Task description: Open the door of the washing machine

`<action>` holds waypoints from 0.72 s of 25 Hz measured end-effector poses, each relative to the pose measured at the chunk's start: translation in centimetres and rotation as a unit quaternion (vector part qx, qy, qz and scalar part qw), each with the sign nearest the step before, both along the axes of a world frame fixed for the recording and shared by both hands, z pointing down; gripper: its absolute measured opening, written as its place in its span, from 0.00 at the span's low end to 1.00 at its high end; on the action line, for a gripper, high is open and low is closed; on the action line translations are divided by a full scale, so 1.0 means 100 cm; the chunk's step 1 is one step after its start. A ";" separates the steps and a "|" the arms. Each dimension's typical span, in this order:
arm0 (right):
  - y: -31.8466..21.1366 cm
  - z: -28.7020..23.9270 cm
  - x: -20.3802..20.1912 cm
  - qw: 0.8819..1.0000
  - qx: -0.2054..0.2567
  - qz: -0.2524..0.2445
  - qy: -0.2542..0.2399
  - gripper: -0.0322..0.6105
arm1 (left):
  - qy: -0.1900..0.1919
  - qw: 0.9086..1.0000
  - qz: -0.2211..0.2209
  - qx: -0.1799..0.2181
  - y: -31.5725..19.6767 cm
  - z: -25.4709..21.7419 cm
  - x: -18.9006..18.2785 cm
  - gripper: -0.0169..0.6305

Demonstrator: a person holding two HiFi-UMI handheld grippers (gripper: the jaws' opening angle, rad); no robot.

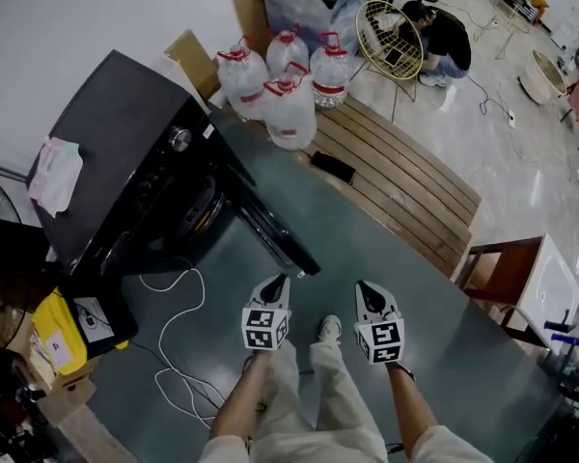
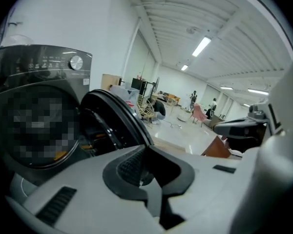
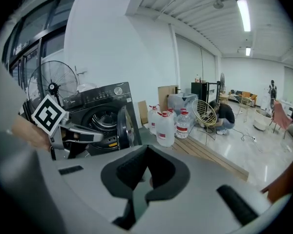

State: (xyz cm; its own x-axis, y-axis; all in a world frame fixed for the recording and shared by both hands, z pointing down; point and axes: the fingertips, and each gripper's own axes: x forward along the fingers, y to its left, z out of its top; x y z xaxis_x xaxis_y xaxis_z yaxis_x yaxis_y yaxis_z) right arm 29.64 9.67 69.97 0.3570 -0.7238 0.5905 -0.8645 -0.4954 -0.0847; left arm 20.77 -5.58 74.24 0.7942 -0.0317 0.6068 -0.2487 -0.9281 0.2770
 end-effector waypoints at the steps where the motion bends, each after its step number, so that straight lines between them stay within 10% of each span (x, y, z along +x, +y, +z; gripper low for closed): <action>1: -0.007 -0.004 -0.003 1.000 0.002 -0.005 0.000 0.05 | 0.003 1.000 -0.010 0.003 -0.009 -0.008 -0.008 0.06; 18: -0.165 -0.133 -0.065 0.988 0.052 -0.143 0.037 0.05 | 0.036 0.983 -0.144 0.107 -0.136 -0.176 -0.156 0.04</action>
State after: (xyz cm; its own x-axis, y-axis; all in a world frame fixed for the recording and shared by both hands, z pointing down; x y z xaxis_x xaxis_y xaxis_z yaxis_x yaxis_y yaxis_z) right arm 23.10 -6.81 56.67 0.1693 -0.8563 0.4879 -0.9734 -0.2229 -0.0533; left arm 5.14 -19.17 56.59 0.7738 -0.3821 0.5052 -0.4969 -0.8608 0.1100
